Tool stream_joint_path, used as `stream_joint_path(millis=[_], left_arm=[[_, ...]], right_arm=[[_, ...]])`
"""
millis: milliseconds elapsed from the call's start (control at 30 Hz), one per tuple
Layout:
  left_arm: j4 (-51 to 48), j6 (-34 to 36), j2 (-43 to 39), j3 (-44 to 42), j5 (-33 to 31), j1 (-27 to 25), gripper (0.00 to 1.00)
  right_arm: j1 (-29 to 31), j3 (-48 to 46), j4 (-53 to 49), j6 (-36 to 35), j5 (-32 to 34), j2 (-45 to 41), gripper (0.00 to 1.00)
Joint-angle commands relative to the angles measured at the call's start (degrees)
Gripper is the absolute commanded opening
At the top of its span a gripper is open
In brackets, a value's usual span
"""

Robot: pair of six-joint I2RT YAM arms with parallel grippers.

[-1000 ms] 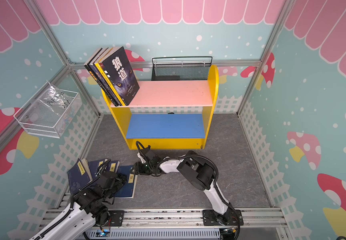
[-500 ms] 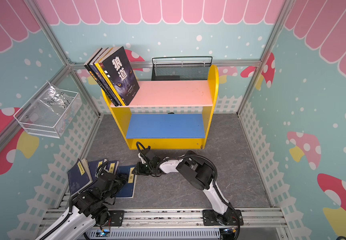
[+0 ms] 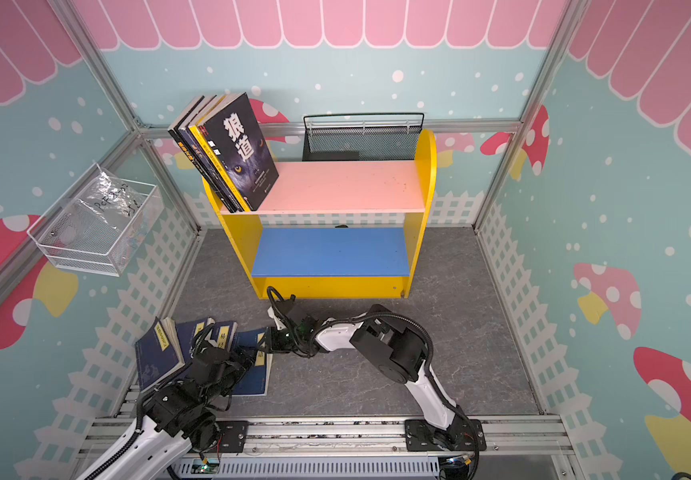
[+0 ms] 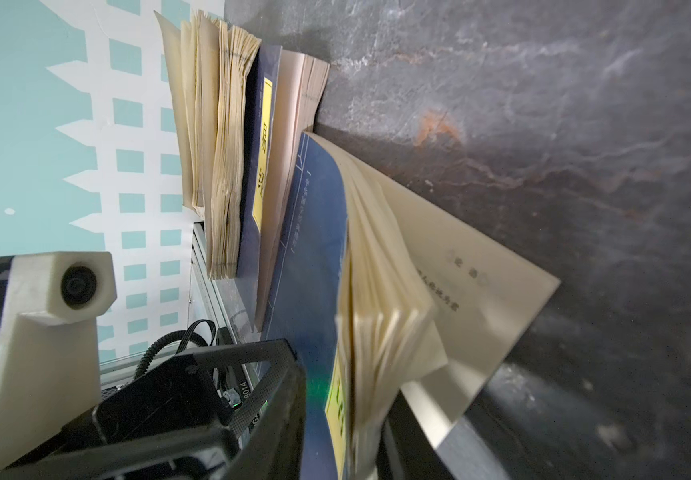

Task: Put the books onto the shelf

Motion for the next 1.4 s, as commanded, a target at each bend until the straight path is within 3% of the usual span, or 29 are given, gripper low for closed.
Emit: stream_joint_path(millis=[0, 133, 267, 533, 933, 1067, 1200, 1367], left_arm=[[-2.9, -1.9, -0.7, -1.1, 0.9, 0.3, 0.88], [-4.2, -1.6, -1.7, 0.1, 0.9, 0.3, 0.88], [-6.0, -0.7, -4.1, 2.1, 0.9, 0.3, 0.88], [-7.5, 5.3, -4.8, 10.1, 2.5, 0.3, 0.9], [-9.2, 24.7, 15.4, 29.2, 5.6, 0.3, 1.0], [-5.8, 30.5, 19.1, 31.0, 9.8, 0.4, 0.99], [-2.2, 36.7, 21.0, 32.1, 17.9, 0.4, 0.99], [3.1, 40.0, 22.1, 32.4, 25.4, 0.4, 0.99]], right_arm=[[0.5, 0.0, 2.0, 2.6, -1.1, -0.3, 0.28], [0.5, 0.2, 1.8, 3.1, -0.6, 0.8, 0.23], [0.3, 0.1, 1.0, 2.8, 0.6, 1.1, 0.09], [-0.5, -2.3, 0.0, 1.4, 3.0, -1.6, 0.03], [-4.4, -13.4, -4.4, -9.5, 7.1, -21.3, 0.02], [-5.6, -15.4, -10.2, -13.9, 8.0, -29.3, 0.02], [-9.0, -18.2, -14.8, -16.8, 6.0, -38.6, 0.03], [-14.6, -19.4, -20.9, -20.5, 3.1, -49.9, 0.04]])
